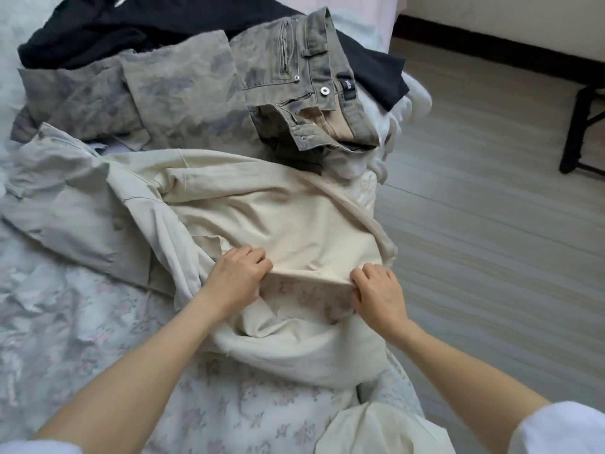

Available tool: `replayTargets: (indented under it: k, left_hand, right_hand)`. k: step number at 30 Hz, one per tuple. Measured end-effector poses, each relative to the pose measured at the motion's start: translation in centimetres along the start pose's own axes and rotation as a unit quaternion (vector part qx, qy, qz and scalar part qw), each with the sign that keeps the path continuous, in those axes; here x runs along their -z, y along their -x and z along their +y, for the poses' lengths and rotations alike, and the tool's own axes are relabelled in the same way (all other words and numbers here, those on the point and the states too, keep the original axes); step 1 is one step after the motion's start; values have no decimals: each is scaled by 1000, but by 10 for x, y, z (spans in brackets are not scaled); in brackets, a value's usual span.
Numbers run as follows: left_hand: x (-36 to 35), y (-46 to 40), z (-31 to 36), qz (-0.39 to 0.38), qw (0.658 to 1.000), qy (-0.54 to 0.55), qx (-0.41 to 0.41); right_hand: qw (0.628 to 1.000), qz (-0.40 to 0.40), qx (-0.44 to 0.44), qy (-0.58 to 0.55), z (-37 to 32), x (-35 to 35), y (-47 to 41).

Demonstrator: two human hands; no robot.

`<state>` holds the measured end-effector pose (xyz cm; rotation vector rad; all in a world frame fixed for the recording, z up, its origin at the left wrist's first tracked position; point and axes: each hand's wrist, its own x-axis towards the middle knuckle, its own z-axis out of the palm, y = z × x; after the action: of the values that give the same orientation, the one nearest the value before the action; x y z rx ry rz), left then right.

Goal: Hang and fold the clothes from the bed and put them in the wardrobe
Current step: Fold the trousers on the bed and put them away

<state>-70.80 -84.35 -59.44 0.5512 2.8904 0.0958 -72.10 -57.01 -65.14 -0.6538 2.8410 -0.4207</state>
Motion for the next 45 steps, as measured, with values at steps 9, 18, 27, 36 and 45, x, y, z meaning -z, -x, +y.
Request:
replayTargets:
  k: [9, 18, 27, 36, 45]
  left_hand:
    - [23, -28, 6, -47, 998, 27, 16]
    - [13, -117, 2, 83, 995, -37, 48]
    - [-7, -170, 11, 36, 994, -104, 2]
    - [-11, -171, 34, 148, 989, -24, -1]
    - [-8, -126, -26, 65, 985, -10, 163]
  right_hand:
    - [954, -204, -155, -157, -21, 2, -11]
    - [934, -130, -270, -194, 22, 0, -81]
    - [951, -177, -211, -143, 89, 21, -110]
    - [935, -31, -317, -153, 88, 27, -142]
    - [986, -60, -27, -155, 23, 12, -129]
